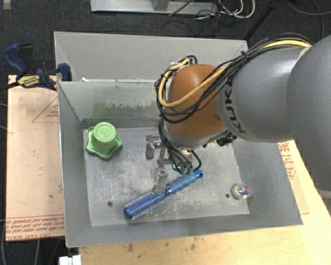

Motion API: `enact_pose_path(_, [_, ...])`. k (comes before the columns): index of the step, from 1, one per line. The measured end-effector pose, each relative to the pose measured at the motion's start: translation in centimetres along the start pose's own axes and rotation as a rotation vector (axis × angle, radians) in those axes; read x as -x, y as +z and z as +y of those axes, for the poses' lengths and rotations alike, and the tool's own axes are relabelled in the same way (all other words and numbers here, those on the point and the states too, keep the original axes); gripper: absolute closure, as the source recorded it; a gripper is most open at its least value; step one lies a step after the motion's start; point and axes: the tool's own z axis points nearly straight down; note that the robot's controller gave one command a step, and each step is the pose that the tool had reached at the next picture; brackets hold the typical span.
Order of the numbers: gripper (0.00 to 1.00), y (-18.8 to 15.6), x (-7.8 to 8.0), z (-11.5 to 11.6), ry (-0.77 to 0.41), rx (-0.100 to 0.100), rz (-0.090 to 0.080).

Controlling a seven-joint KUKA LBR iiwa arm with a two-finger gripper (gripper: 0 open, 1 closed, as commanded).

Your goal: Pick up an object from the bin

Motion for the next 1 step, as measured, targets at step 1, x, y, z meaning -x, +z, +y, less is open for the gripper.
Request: enact_pose_path(1, [0.00,6.93,-3.04,-0.25,-0.344,0.000,-0.002])
